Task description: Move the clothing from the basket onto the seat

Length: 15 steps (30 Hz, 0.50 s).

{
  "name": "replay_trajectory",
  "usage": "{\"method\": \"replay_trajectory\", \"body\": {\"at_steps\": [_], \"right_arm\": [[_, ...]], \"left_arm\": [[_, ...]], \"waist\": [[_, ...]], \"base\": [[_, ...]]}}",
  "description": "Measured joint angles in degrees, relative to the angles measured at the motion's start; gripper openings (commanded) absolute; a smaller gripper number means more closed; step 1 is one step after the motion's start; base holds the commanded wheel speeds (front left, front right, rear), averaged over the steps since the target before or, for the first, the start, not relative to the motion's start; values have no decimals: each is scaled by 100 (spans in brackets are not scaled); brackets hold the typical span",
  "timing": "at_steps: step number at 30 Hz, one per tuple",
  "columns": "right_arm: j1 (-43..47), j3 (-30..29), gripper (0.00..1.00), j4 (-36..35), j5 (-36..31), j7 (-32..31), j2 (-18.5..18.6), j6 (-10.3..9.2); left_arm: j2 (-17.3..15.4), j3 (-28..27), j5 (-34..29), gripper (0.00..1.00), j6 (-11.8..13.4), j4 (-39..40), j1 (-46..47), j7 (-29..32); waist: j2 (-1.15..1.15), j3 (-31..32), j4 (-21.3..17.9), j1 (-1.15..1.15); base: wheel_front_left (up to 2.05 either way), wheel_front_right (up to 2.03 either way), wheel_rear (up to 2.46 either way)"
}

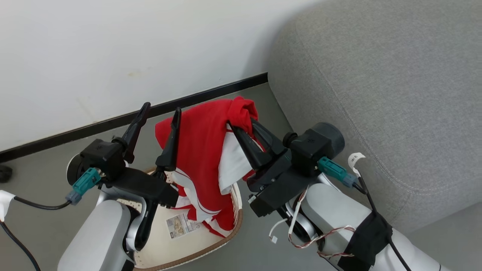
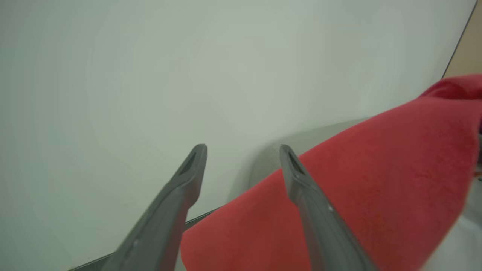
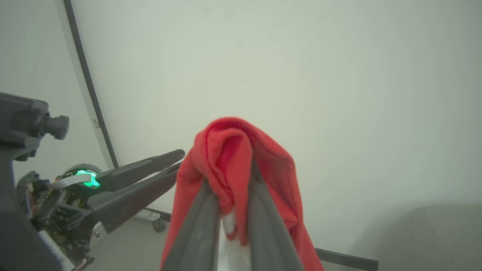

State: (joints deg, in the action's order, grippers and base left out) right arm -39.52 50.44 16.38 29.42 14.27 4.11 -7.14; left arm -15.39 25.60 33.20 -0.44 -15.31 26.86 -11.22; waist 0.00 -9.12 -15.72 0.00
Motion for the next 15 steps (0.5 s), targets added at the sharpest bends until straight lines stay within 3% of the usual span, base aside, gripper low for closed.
{"method": "replay_trajectory", "body": {"at_steps": [15], "right_arm": [[320, -250, 0, -266, -122, 1, 44, 0]], "left_arm": [[9, 101, -2, 100, -1, 62, -237, -49]], "waist": [[0, 94, -655, 0]], "base": [[0, 0, 0]]}}
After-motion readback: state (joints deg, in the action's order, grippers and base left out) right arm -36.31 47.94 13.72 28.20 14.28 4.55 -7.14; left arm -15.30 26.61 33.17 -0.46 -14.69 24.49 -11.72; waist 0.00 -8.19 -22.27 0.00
